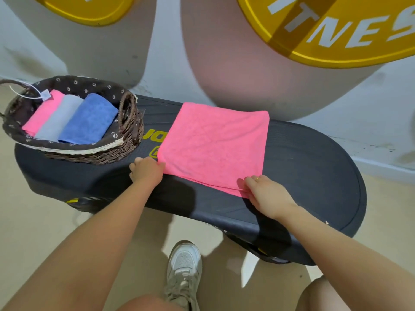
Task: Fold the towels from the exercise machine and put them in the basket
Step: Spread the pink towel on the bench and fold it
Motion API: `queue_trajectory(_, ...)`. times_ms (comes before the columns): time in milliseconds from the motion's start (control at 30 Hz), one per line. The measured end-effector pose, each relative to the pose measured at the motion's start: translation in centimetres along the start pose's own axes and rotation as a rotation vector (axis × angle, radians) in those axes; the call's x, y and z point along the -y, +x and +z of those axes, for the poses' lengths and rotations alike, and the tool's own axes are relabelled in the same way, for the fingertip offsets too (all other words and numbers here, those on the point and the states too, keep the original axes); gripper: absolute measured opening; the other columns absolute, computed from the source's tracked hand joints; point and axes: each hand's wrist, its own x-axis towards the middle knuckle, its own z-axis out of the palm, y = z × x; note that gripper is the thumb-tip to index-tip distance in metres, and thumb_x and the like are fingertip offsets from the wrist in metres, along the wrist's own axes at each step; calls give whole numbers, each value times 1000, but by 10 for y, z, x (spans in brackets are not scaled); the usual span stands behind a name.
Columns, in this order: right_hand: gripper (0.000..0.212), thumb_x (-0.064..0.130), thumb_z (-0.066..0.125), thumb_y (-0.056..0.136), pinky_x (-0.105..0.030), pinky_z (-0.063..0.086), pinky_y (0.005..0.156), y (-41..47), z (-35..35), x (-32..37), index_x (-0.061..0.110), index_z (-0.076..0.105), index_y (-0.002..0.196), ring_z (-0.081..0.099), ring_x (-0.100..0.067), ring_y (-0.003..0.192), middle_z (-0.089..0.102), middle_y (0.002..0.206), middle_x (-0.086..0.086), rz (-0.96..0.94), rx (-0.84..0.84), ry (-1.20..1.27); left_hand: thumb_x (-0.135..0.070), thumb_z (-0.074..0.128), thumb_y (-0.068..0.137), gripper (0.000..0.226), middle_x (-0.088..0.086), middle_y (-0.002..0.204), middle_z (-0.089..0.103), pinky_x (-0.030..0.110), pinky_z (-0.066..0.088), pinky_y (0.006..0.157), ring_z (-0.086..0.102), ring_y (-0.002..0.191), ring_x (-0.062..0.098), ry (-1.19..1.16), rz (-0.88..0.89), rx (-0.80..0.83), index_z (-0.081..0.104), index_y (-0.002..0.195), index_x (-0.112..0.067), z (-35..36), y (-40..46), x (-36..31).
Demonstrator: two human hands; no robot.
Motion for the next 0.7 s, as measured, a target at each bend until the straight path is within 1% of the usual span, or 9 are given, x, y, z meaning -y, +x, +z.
queue_trajectory(67, 18, 15, 39, 94, -34, 37, 67, -2, 0, 0, 13, 44, 112, 50, -27, 104, 55, 113, -7, 7, 5, 29, -20, 47, 92, 28, 23, 107, 54, 40, 40, 85, 52, 100, 36, -293, 62, -1, 57, 99, 5, -2, 0, 0)
queue_trajectory(133, 22, 15, 40, 94, -34, 39, 68, -6, -4, -3, 14, 45, 116, 51, -28, 102, 55, 112, -7, -5, -8, 38, -11, 50, 91, 16, 17, 89, 52, 36, 46, 69, 55, 75, 26, -697, 27, 51, 53, 76, -6, -5, -2, 3)
queue_trajectory(200, 31, 16, 40, 94, -33, 38, 68, -10, -8, -5, 17, 44, 125, 52, -27, 104, 53, 116, -5, -32, 26, 20, -7, 50, 91, 26, 8, 81, 47, 25, 47, 59, 51, 68, 16, -952, -44, 123, 42, 67, -15, -7, 1, 8)
queue_trajectory(300, 37, 19, 43, 94, -36, 44, 78, -15, -10, -5, 22, 41, 131, 52, -27, 110, 50, 124, -4, -77, 148, 6, -4, 52, 89, 21, 7, 81, 47, 25, 47, 57, 51, 65, 17, -901, -53, 130, 44, 74, -16, -5, 2, 13)
queue_trajectory(367, 44, 23, 46, 94, -37, 45, 86, -18, -10, -4, 25, 36, 136, 50, -26, 116, 48, 131, -1, -75, 211, 14, -4, 54, 89, 9, 12, 89, 53, 27, 48, 57, 54, 63, 20, -878, -93, 100, 49, 93, -10, 0, 4, 14)
queue_trajectory(433, 47, 26, 46, 94, -38, 45, 91, -19, -11, -5, 24, 33, 139, 46, -26, 122, 42, 140, -1, -74, 209, -18, -5, 53, 89, 15, 15, 83, 58, 28, 46, 59, 54, 60, 19, -854, -133, 97, 53, 104, -4, 3, 6, 13)
queue_trajectory(533, 43, 28, 44, 96, -37, 45, 93, -19, -11, -7, 18, 36, 136, 42, -25, 126, 32, 146, -3, -73, 159, -95, -8, 49, 91, 14, 9, 66, 55, 25, 46, 62, 53, 61, 17, -836, -140, 128, 54, 80, -2, 3, 7, 13)
queue_trajectory(600, 41, 28, 44, 96, -36, 45, 92, -18, -10, -6, 16, 38, 134, 41, -24, 124, 33, 144, -3, -66, 141, -93, -10, 50, 92, 20, 4, 71, 54, 24, 48, 63, 53, 65, 14, -958, -127, 125, 50, 72, -11, 3, 5, 14)
queue_trajectory(700, 39, 29, 45, 96, -35, 46, 92, -16, -8, -4, 14, 41, 131, 42, -23, 121, 35, 142, -2, -56, 123, -54, -13, 51, 93, 21, 2, 77, 54, 22, 50, 65, 55, 69, 12, -1086, -135, 124, 48, 73, -16, 4, 3, 17)
